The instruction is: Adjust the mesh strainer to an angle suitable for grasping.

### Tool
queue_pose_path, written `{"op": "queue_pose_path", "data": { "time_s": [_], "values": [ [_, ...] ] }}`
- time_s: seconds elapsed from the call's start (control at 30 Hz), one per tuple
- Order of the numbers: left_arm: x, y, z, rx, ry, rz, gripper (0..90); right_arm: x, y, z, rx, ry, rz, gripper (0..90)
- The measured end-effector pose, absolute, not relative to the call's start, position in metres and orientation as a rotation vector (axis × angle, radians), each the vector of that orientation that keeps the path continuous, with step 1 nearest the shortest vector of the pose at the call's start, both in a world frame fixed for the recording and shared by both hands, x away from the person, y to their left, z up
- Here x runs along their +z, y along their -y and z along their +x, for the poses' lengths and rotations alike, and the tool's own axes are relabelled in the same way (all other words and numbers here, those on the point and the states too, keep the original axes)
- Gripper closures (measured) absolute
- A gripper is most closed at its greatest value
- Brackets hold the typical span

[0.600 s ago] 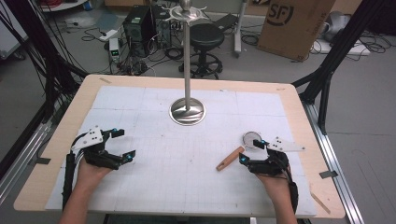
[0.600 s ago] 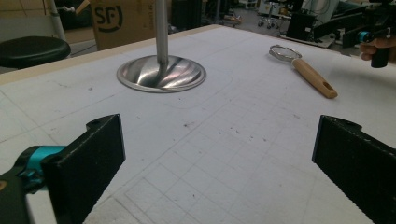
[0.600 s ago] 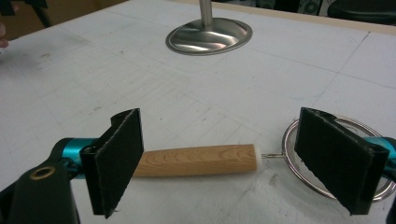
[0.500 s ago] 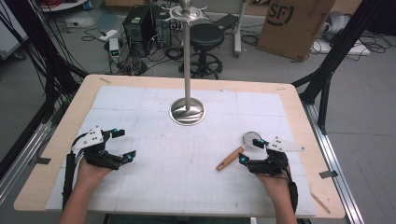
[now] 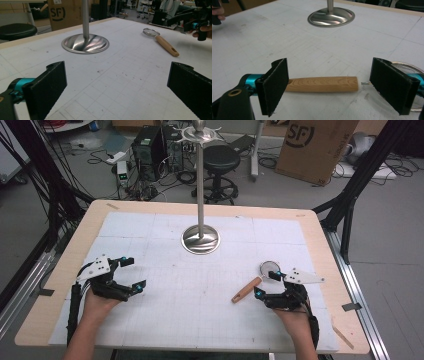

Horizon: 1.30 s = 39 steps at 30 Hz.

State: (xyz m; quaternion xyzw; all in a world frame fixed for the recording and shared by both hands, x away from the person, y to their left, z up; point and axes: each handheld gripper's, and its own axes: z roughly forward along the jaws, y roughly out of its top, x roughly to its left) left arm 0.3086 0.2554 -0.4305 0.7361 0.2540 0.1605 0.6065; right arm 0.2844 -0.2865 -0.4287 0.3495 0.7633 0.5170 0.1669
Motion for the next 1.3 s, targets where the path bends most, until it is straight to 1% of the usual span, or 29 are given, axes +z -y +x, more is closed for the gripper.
{"op": "queue_pose_path", "data": {
  "time_s": [0.3,0.53,0.57,0.6,0.63,0.67,0.77,0.83,0.93,0.97,1.0,1.03,1.07,1.1,1.13,1.17,1.2,1.27,1.3],
  "values": [
    [-0.43,-0.254,0.307,0.369,-0.585,1.717,3.0,-0.431,0.281,0.286,1.419,-2.217,0.993,15.7],
    [-0.431,-0.252,0.307,0.357,-0.594,1.711,3.1,-0.433,0.277,0.287,1.405,-2.253,0.986,25.0],
    [-0.431,-0.252,0.307,0.358,-0.594,1.717,3.1,-0.433,0.275,0.287,1.401,-2.265,0.974,28.7],
    [-0.431,-0.251,0.307,0.358,-0.597,1.72,3.1,-0.433,0.275,0.287,1.401,-2.265,0.974,28.7],
    [-0.431,-0.251,0.306,0.361,-0.597,1.725,3.1,-0.434,0.273,0.287,1.393,-2.282,0.967,32.6],
    [-0.431,-0.252,0.306,0.364,-0.594,1.73,3.1,-0.434,0.273,0.287,1.393,-2.282,0.967,32.6],
    [-0.43,-0.251,0.306,0.374,-0.597,1.732,3.1,-0.434,0.269,0.287,1.396,-2.299,0.956,37.7],
    [-0.43,-0.252,0.306,0.371,-0.595,1.729,3.1,-0.434,0.267,0.287,1.4,-2.316,0.947,43.9],
    [-0.431,-0.251,0.307,0.372,-0.594,1.733,3.1,-0.436,0.264,0.287,1.386,-2.354,0.944,50.9],
    [-0.431,-0.251,0.307,0.371,-0.595,1.736,3.1,-0.438,0.262,0.288,1.367,-2.382,0.937,55.8],
    [-0.431,-0.251,0.307,0.371,-0.595,1.739,3.1,-0.438,0.262,0.288,1.367,-2.382,0.937,55.8],
    [-0.431,-0.251,0.307,0.372,-0.596,1.74,3.1,-0.439,0.261,0.288,1.361,-2.397,0.938,58.0],
    [-0.431,-0.251,0.307,0.373,-0.597,1.743,3.1,-0.44,0.259,0.288,1.342,-2.417,0.924,62.7],
    [-0.431,-0.251,0.307,0.374,-0.596,1.743,3.1,-0.44,0.258,0.288,1.337,-2.429,0.922,65.2],
    [-0.431,-0.251,0.307,0.372,-0.597,1.741,3.1,-0.44,0.258,0.288,1.337,-2.429,0.922,65.2],
    [-0.431,-0.251,0.307,0.373,-0.598,1.74,3.1,-0.44,0.257,0.287,1.329,-2.446,0.91,70.5],
    [-0.431,-0.251,0.306,0.372,-0.597,1.738,3.1,-0.44,0.257,0.287,1.329,-2.446,0.91,70.5],
    [-0.431,-0.251,0.306,0.374,-0.596,1.738,3.1,-0.44,0.255,0.285,1.314,-2.472,0.895,77.6],
    [-0.431,-0.251,0.306,0.374,-0.595,1.738,3.1,-0.44,0.255,0.285,1.314,-2.472,0.895,77.6]
  ]
}}
